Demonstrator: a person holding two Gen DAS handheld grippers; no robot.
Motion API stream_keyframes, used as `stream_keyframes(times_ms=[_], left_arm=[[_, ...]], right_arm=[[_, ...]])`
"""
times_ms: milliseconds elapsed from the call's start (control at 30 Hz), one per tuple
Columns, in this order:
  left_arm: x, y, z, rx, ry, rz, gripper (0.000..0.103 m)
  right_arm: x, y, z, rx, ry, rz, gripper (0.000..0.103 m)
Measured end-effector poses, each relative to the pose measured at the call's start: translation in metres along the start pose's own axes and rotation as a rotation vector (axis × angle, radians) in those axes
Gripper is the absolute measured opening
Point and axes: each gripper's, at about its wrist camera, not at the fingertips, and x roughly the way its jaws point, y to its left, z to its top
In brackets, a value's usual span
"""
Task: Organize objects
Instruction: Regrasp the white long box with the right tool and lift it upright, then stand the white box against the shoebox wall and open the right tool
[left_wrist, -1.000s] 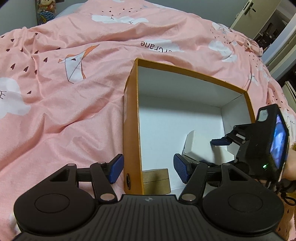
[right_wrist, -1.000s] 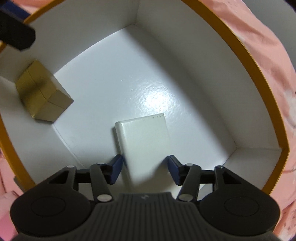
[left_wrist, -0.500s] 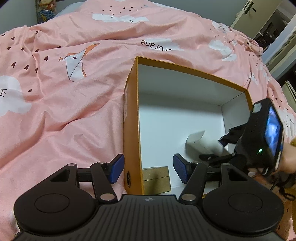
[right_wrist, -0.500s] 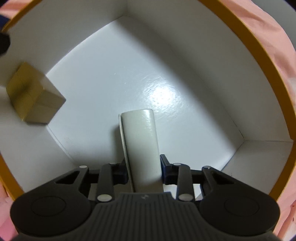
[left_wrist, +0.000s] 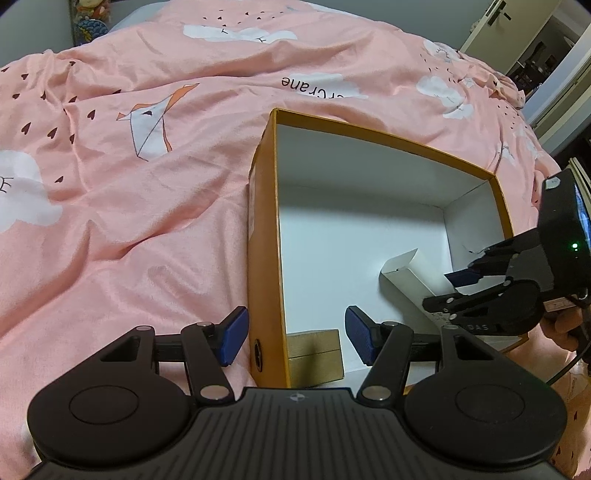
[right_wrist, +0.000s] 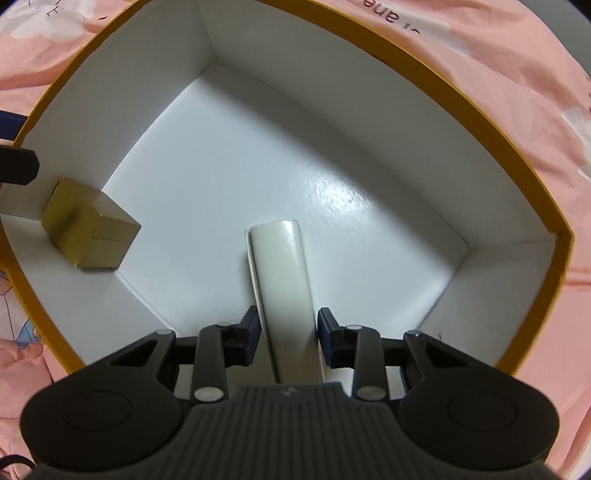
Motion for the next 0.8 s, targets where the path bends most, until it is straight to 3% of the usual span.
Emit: stream_keyframes(times_ms=[167, 233, 433, 567, 633, 800], left_arm=[[0.001, -0.001, -0.002, 0.011, 0.005, 0.002, 0.066], [0.001, -0.001, -0.002, 0.012, 0.004, 0.005, 0.058], [0.006, -0.006, 0.002, 0.032, -0.007, 0.039, 0.034], [0.007, -0.008, 0.004, 0.047, -0.013, 0.076, 0.024], [0.008, -0.007, 0.005, 0.052, -0.009, 0.094, 0.013], [0.009, -0.009, 0.006, 0.068, -0.001, 0.103, 0.009]], right_arm=[[0.002, -0.021, -0.012, 0.048, -0.010, -0.002, 0.035], [-0.007, -0.030, -0.026, 0.102, -0.031, -0.001, 0.034], [0.004, -0.034, 0.001, 0.334, -0.158, 0.180, 0.033], [-0.002, -0.038, 0.009, 0.461, -0.266, 0.254, 0.033], [-0.003, -0.038, 0.013, 0.514, -0.309, 0.292, 0.033], [0.007, -0.033, 0.018, 0.611, -0.367, 0.341, 0.032]])
